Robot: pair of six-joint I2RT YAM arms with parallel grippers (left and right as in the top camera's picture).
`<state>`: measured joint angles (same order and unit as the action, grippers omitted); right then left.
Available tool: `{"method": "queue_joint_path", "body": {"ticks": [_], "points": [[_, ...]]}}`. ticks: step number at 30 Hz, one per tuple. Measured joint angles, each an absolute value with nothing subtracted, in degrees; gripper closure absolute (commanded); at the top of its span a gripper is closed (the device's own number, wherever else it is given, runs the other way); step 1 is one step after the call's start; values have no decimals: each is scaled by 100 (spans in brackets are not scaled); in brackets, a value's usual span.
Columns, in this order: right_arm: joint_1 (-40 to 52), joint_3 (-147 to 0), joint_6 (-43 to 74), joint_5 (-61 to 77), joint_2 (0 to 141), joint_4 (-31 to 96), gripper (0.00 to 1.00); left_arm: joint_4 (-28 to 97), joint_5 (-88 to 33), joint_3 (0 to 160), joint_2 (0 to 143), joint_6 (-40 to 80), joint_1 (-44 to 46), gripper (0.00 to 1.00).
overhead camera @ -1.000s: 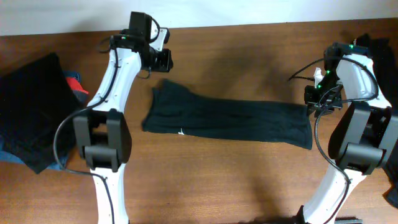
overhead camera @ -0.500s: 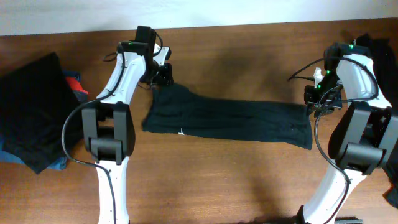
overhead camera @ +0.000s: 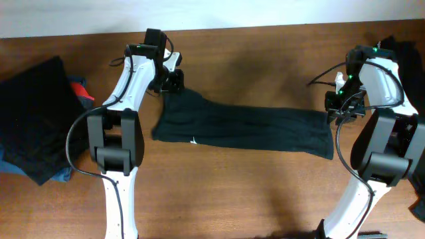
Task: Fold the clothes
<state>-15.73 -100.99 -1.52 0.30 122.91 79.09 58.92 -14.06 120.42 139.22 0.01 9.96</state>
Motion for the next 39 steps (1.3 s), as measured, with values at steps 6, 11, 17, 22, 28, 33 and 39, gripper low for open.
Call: {"method": "queue_joint_path", "body": {"ticks": [6,11,17,22,28,33,39], "points": [[-1573,-10099,-150,30,12291,7909,73,5894,-1323,12042,13922,3,996,68],[-1573,-10099,-152,30,12291,7909,73,5892,-1455,12042,13924,1,1002,69],[-1573,-10099,-150,30,12291,7909,73,5942,-1564,12042,13924,-1,1024,82],[-1573,-10099,-150,30,12291,7909,73,5959,-1586,12042,13922,-1,1024,96],[-1573,-10099,-154,30,12291,7909,73,6040,-1608,12042,13924,-1,1024,100],[-1573,-10099,-152,30,12291,7920,73,6641,-1933,12046,13924,-69,1024,100],[-1573,-10099,-152,30,12291,7931,73,7599,-2123,12051,13922,-244,1022,100]]}}
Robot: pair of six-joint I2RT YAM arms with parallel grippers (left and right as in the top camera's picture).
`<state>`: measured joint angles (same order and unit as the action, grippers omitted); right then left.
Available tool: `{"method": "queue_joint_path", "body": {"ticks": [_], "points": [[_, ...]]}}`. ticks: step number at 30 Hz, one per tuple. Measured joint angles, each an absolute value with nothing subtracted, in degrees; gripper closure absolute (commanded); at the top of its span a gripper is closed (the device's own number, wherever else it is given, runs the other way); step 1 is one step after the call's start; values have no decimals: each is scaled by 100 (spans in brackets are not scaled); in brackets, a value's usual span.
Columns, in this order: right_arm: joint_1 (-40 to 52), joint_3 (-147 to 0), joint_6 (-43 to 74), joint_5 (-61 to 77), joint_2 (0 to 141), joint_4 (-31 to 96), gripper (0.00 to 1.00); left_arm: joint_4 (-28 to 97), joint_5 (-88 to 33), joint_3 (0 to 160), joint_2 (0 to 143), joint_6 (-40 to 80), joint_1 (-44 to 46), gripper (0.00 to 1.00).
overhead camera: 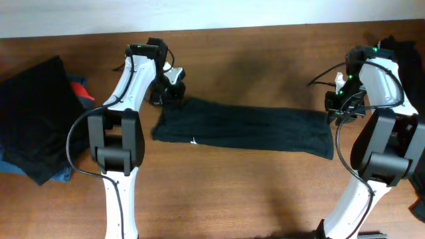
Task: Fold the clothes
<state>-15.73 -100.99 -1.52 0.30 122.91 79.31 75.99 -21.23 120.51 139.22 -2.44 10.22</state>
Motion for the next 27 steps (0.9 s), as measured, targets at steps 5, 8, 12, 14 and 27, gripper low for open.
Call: {"method": "queue_joint_path", "body": {"ticks": [5,8,12,14,27], "points": [[-1573,-10099,-154,30,12291,7931,73,7970,-2169,12051,13922,-502,1004,100],[-1573,-10099,-152,30,12291,7933,73,8195,-2180,12051,13922,-650,978,100],[-1573,-10099,-154,30,12291,7933,73,8436,-2189,12051,13922,-781,904,100],[-1573,-10099,-150,30,12291,7933,73,8433,-2191,12051,13922,-819,869,100],[-1573,-10099,-154,30,12291,7933,73,9389,-3059,12064,13922,-2460,775,100]]}}
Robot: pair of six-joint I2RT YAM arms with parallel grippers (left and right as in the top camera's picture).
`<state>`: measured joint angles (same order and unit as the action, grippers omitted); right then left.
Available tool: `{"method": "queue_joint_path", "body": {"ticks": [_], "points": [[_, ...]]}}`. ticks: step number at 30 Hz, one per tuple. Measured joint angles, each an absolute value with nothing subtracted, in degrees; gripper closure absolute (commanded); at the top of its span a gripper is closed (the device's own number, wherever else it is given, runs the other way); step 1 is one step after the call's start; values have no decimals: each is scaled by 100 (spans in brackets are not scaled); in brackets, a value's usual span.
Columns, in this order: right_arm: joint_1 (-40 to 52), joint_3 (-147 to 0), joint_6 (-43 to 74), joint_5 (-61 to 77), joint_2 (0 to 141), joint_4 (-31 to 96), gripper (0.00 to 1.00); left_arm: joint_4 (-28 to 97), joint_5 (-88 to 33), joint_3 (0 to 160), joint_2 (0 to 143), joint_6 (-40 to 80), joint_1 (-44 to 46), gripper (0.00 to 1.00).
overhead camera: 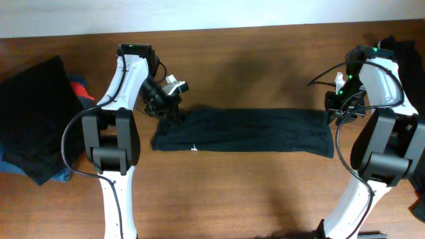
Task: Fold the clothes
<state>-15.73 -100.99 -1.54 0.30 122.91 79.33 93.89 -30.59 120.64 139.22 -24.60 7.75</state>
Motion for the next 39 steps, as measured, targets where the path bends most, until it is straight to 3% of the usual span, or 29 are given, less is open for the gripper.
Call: {"method": "queue_joint_path", "body": {"ticks": [13,14,16,18,22,24,30,33,39], "points": [[-1573,-10099,-150,30,12291,7933,72,9290,-2008,12064,13922,-2683,775,98],[-1573,-10099,-152,30,12291,7933,73,9244,-1970,12064,13922,-2685,775,88],[-1573,-10099,-150,30,12291,7933,73,9122,-1903,12064,13922,-2687,775,84],[-1573,-10099,-150,30,12291,7933,73,8962,-1855,12064,13922,-2707,775,68],[-1573,-10099,-150,30,12291,7935,73,8709,-1789,12064,13922,-2731,773,56],[-1573,-10099,-150,30,12291,7950,73,8713,-1772,12064,13922,-2733,775,58],[-1573,-10099,-152,30,12291,7953,72,9043,-1785,12070,13922,-2661,775,80],[-1573,-10099,-150,30,12291,7953,72,9050,-1870,12169,13922,-2628,775,81],[-1573,-10099,-152,30,12291,7953,72,8949,-1946,12637,13642,-2554,775,91]]}}
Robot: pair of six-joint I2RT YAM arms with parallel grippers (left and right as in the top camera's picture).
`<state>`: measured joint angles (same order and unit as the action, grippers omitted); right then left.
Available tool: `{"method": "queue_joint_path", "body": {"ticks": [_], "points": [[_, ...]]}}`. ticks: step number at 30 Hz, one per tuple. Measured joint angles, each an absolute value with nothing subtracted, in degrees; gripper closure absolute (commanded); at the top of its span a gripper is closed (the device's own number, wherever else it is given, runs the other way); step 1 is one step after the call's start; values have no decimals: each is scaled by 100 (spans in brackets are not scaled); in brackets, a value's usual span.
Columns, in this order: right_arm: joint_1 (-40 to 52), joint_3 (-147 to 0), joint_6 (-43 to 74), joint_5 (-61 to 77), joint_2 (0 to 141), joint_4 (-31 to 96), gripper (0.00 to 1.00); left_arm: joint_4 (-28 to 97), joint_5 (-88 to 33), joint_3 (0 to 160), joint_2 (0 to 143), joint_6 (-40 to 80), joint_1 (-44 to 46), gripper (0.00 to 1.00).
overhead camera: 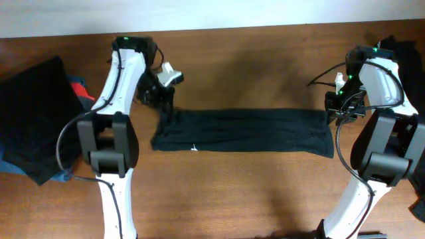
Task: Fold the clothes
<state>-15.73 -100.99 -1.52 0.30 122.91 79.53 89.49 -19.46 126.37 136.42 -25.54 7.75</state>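
A black garment (246, 130) lies flat on the wooden table (252, 192) as a long strip running left to right. My left gripper (165, 108) is down at the garment's far left corner and looks shut on the cloth there. At the far right corner, my right gripper (330, 114) is low against the strip's right edge and also seems shut on the cloth. The wrists hide both sets of fingers from above.
A heap of dark clothes (33, 119), with a red piece and a blue piece showing, lies at the left edge. More dark cloth (406, 50) sits at the right edge behind the right arm. Both arm bases stand at the front.
My left gripper has shifted a little to the left and back, and the garment's far left corner went with it. The right arm and the rest of the strip are unchanged.
At first my left gripper held the garment's left corner far back on the table, so the cloth slanted. It then stood nearer at each moment, and the far edge straightened. The garment now lies as an even strip, and my right gripper has stayed at the right corner throughout.
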Motion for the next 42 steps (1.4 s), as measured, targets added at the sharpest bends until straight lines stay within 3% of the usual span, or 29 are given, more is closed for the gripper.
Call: {"method": "queue_joint_path", "body": {"ticks": [2,9,18,30,42], "points": [[-1573,-10099,-154,30,12291,7953,72,8715,-2088,12750,13419,-2532,792,99],[-1573,-10099,-152,30,12291,7964,72,7730,-3583,12687,13135,-2285,1046,99],[-1573,-10099,-152,30,12291,8027,72,7520,-4862,11854,13135,-2032,1527,100],[-1573,-10099,-152,30,12291,8064,72,6320,-5234,10073,13137,-1789,1514,99],[-1573,-10099,-152,30,12291,8084,72,6143,-4397,9583,13137,-1750,1382,100]]}}
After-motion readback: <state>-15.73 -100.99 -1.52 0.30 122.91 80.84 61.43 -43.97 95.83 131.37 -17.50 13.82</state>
